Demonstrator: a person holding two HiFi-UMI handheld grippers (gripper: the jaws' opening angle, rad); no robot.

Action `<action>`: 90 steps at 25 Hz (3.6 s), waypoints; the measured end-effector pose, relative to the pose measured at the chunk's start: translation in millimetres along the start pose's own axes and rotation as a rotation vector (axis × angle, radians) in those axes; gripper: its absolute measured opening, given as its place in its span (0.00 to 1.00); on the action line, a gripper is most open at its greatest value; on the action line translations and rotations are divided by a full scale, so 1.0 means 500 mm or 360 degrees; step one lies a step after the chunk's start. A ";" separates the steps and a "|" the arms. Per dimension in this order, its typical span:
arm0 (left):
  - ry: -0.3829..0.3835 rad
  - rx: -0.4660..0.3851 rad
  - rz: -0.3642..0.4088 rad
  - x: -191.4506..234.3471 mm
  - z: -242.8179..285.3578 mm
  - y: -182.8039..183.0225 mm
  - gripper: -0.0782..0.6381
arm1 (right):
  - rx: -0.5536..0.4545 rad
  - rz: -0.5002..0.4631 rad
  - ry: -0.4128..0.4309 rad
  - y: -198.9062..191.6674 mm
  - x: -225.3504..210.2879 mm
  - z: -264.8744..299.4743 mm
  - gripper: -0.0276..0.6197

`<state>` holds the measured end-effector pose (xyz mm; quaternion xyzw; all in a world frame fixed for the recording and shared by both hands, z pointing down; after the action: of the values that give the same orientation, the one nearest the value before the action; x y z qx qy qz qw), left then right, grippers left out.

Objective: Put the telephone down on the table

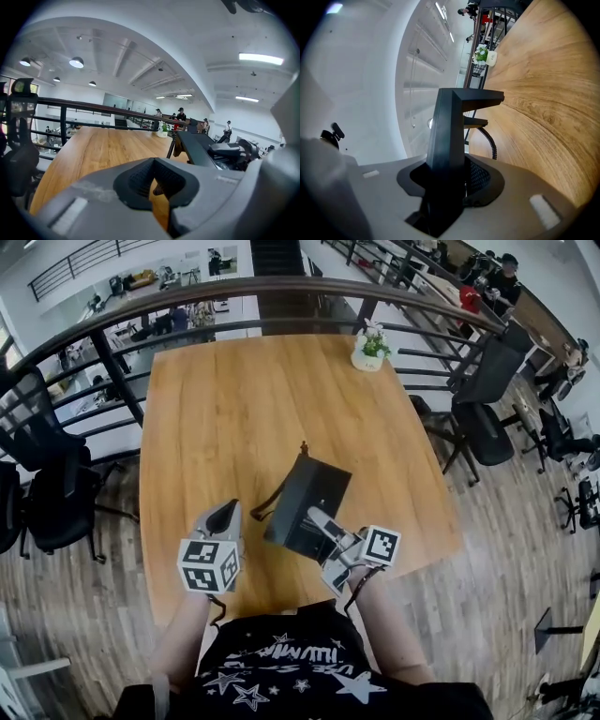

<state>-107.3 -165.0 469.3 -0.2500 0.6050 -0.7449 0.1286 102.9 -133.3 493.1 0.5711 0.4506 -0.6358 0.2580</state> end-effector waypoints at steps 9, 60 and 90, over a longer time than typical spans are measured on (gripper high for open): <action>0.0138 -0.0038 0.0031 -0.103 0.120 0.016 0.11 | 0.0204 -0.0034 0.0041 0.174 -0.054 0.014 0.29; 0.0438 0.0129 -0.0018 -0.133 0.453 -0.054 0.11 | 0.0790 -0.0391 0.0075 0.526 -0.338 0.231 0.29; 0.0328 0.0172 -0.0002 -0.221 0.405 -0.056 0.11 | 0.0561 -0.1115 -0.0327 0.578 -0.367 0.197 0.59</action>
<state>95.9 -273.4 501.4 -0.1652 0.5737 -0.7984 0.0784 337.1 -385.9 582.7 0.3519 0.4739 -0.8065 -0.0326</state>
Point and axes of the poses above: the fingertips, and each gripper's own axes: z forward along the fingers, x to its left, y out of its top, the point moved 4 cm from there along -z, backward along the fingers, and after that the axes turned 14 degrees about -x, right-handed, at the moved point
